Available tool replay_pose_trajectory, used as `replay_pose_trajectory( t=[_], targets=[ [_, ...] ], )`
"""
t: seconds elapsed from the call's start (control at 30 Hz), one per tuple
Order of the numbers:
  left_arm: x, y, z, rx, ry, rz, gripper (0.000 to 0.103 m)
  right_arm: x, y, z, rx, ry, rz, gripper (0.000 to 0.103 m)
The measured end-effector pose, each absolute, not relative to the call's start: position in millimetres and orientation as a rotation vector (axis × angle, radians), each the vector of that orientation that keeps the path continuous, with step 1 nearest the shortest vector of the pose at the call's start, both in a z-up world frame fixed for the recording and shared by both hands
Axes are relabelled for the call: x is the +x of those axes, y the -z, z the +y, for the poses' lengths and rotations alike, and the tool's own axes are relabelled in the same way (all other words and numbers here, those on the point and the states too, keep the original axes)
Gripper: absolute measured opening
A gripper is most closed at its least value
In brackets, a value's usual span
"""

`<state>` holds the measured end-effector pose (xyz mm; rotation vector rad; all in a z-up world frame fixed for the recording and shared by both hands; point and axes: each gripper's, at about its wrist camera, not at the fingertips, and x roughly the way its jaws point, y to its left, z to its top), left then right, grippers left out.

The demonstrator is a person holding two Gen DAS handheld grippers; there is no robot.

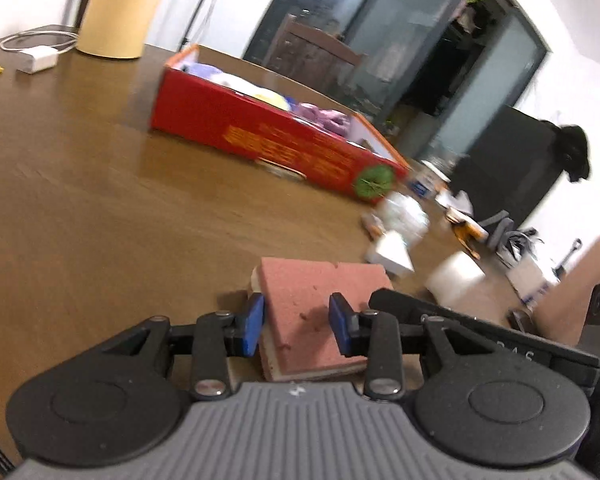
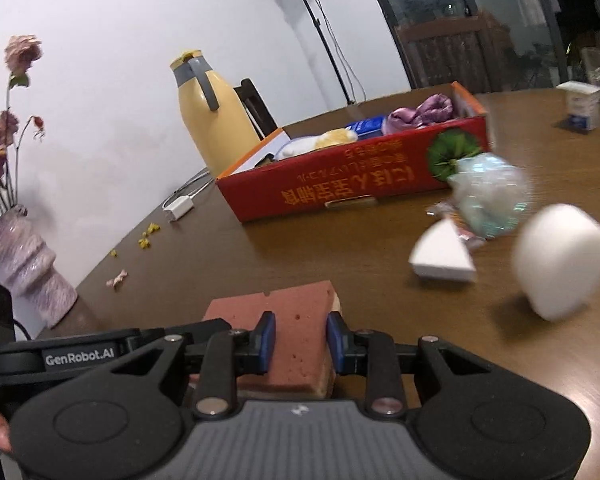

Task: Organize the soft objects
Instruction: 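Grasp the pink-and-cream sponge block with both grippers, then carry the sponge block into the box and open both grippers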

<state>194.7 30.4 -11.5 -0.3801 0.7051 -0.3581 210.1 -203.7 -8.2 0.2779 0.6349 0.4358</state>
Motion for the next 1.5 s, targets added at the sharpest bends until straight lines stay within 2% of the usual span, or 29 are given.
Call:
replay_pose_trajectory(
  t=[0.07, 0.13, 0.17, 0.4, 0.53, 0.67, 0.73, 0.83, 0.9, 1.1, 1.2, 1.23, 1.33, 1.4, 1.5],
  targets=[
    [186.2, 13.4, 26.2, -0.385, 0.364, 0.703, 0.038, 195.1, 7.2, -212.6, 0.284, -0.432, 0.621, 0.029],
    [178.8, 14.7, 23.2, -0.374, 0.361, 0.703, 0.047, 186.4, 8.7, -220.2, 0.306, -0.429, 0.617, 0.029],
    [176.5, 14.8, 22.2, -0.369, 0.356, 0.701, 0.048, 184.8, 10.3, -222.8, 0.313, -0.426, 0.617, 0.030],
    [175.2, 16.7, 21.8, -0.392, 0.377, 0.727, 0.046, 188.9, 24.7, -224.8, 0.377, -0.428, 0.633, 0.030],
    [180.5, 11.8, 19.7, -0.393, 0.377, 0.710, 0.040, 192.1, 24.1, -227.2, 0.387, -0.432, 0.632, 0.026],
    [207.8, -20.4, 12.3, -0.371, 0.427, 0.587, 0.040, 205.7, -10.7, -227.4, 0.331, -0.410, 0.513, 0.026],
    [234.3, -43.7, 8.1, -0.353, 0.465, 0.531, 0.044, 227.5, -37.7, -230.0, 0.293, -0.411, 0.442, 0.026],
    [293.3, -78.2, -0.7, -0.321, 0.510, 0.465, 0.044, 276.5, -77.0, -234.2, 0.232, -0.396, 0.357, 0.026],
    [347.7, -87.5, -3.8, -0.357, 0.522, 0.484, 0.044, 322.7, -98.5, -237.0, 0.212, -0.384, 0.336, 0.026],
    [494.2, -64.6, -25.9, -0.432, 0.429, 0.651, 0.044, 470.6, -92.2, -234.0, 0.196, -0.274, 0.479, 0.026],
    [536.1, -46.4, -36.8, -0.407, 0.337, 0.736, 0.041, 529.2, -67.2, -228.9, 0.177, -0.233, 0.611, 0.026],
    [548.6, -39.8, -41.7, -0.379, 0.307, 0.775, 0.037, 543.3, -59.6, -227.3, 0.178, -0.225, 0.652, 0.026],
    [565.9, -23.8, -45.2, -0.323, 0.258, 0.873, 0.033, 575.6, -35.8, -223.3, 0.185, -0.219, 0.794, 0.024],
    [561.9, -26.1, -44.8, -0.283, 0.260, 0.849, 0.032, 578.9, -33.1, -217.8, 0.179, -0.230, 0.830, 0.024],
    [563.4, -26.3, -38.4, -0.281, 0.254, 0.826, 0.038, 582.0, -29.6, -216.5, 0.212, -0.261, 0.870, 0.026]
  ],
)
